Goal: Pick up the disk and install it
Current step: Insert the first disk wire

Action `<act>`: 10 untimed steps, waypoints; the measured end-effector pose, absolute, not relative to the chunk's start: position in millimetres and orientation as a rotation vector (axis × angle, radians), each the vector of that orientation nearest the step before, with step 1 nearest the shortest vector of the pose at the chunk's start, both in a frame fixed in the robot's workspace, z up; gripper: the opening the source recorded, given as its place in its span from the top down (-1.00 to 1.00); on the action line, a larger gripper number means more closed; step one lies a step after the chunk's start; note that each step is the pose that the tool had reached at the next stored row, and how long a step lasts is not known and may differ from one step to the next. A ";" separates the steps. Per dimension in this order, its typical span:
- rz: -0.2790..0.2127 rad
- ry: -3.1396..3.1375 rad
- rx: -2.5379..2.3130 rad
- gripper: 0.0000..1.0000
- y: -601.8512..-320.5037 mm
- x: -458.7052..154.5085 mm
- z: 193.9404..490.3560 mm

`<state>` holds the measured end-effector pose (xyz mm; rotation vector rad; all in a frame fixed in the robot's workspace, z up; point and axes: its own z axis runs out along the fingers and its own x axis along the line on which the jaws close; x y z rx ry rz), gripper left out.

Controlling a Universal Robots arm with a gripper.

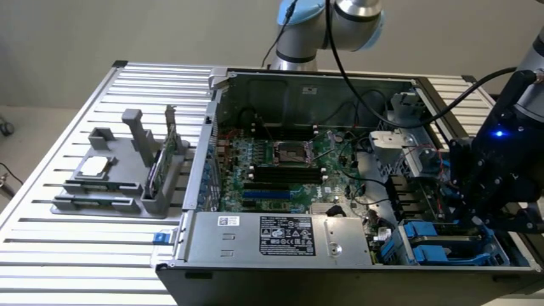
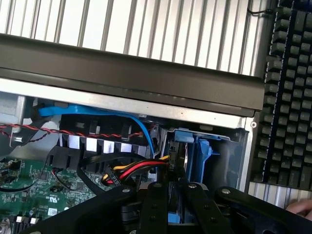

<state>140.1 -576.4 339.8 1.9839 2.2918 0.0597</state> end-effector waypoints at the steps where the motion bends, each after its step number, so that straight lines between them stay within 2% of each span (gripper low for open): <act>1: 0.060 2.292 1.984 0.64 -576.4 140.1 339.6; 10: 0.060 2.292 1.984 0.64 -576.4 140.1 338.2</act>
